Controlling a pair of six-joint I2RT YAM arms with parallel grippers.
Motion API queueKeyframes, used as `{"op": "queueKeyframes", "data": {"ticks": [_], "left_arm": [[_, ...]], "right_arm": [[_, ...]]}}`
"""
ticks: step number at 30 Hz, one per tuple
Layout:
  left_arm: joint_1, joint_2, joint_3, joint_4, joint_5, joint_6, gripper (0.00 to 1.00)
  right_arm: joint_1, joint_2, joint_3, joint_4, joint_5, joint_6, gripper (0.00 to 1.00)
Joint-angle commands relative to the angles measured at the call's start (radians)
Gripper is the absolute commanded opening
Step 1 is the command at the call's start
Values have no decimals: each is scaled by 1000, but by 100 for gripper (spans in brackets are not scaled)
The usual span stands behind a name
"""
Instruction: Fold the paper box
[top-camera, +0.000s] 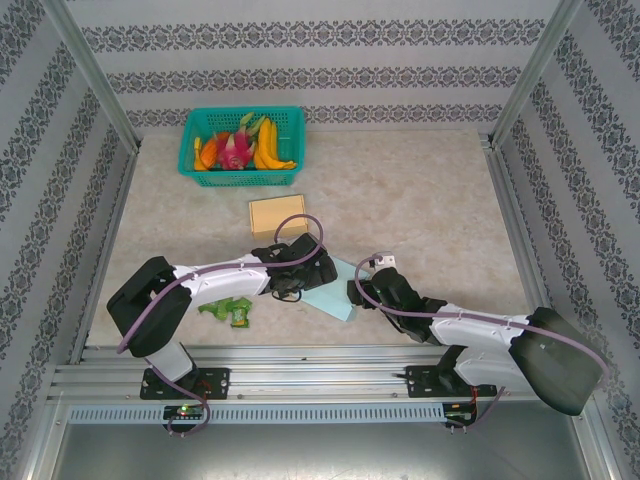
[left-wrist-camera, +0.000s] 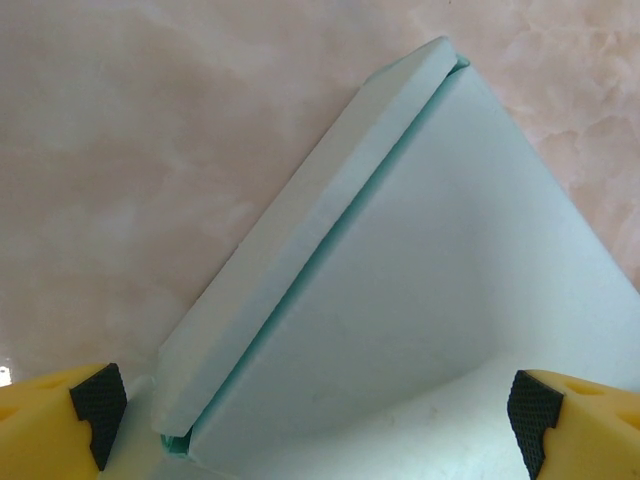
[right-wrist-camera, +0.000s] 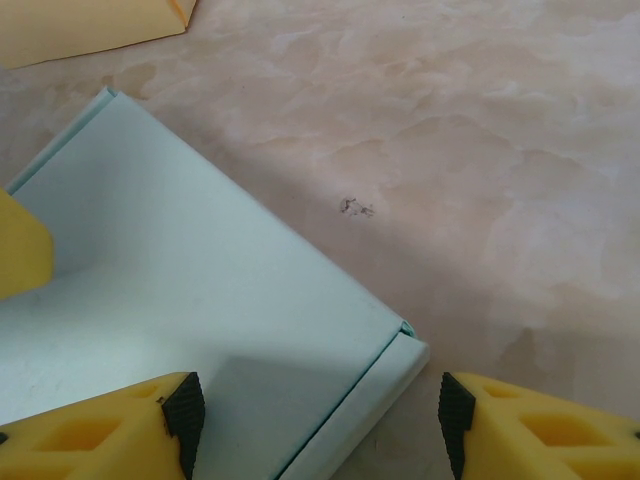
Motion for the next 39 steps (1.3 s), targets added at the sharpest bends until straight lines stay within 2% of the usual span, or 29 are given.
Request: {"op": "queueKeyframes", "data": {"ticks": [1, 11, 18, 28, 33, 39], "left_arm": [[10, 6, -22, 4, 22, -24, 100], [9, 8, -55, 41, 39, -43, 100], [9, 3, -68, 61, 45, -53, 96], [3, -7, -95, 52, -7, -57, 93], [3, 6, -117, 53, -20, -62, 92], [3, 1, -124, 46, -30, -62, 92]], "right_arm": [[-6, 24, 13, -36, 4, -16, 65], [-11, 86, 39, -24, -3, -21, 65], [-11, 108, 53, -23, -2, -24, 65], [-13, 98, 56, -42, 13, -41, 65], [-6, 60, 69, -81, -12, -53, 65], [36, -88, 69, -198, 43, -31, 65]]}}
